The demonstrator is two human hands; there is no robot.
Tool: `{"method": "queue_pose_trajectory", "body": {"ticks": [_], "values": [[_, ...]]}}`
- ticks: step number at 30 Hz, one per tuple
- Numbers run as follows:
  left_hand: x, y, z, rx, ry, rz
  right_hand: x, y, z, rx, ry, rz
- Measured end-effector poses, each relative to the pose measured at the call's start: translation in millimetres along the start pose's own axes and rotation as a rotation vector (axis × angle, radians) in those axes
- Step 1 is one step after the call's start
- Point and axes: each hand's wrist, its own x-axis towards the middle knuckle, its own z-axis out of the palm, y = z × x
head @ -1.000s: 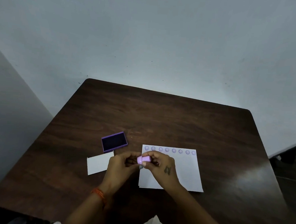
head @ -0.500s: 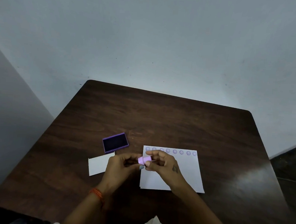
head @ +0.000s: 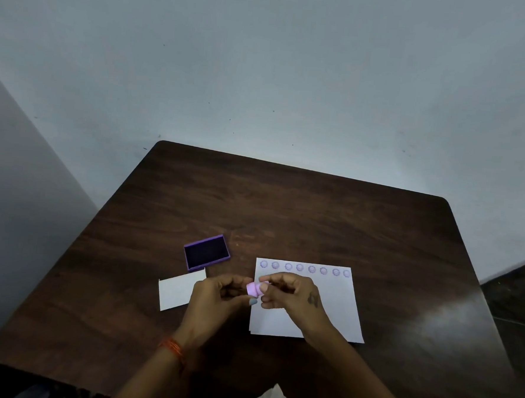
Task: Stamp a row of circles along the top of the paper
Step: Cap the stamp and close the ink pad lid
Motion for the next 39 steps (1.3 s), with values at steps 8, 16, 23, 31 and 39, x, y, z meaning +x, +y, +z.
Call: {"method": "queue_pose_trajectory", "body": {"ticks": [8, 16, 23, 31, 39], "values": [[-3, -2, -4, 0.005, 0.006, -0.004, -1, 2, 4, -0.015, -0.046, 0.007], [-6, -6, -6, -0.012, 0.042, 0.020, 1, 4, 12, 0.140, -0.119, 0.139], [-2, -9, -6, -0.022, 0.085, 0.038, 12, 2, 27, 0.127, -0.051, 0.207], [12, -19, -20, 0.055, 0.192, 0.033, 45, 8, 45, -0.324, 0.129, 0.006], [12, -37, -46, 0.088, 0.260, -0.068, 63, 25, 62, -0.603, 0.082, -0.041]]}}
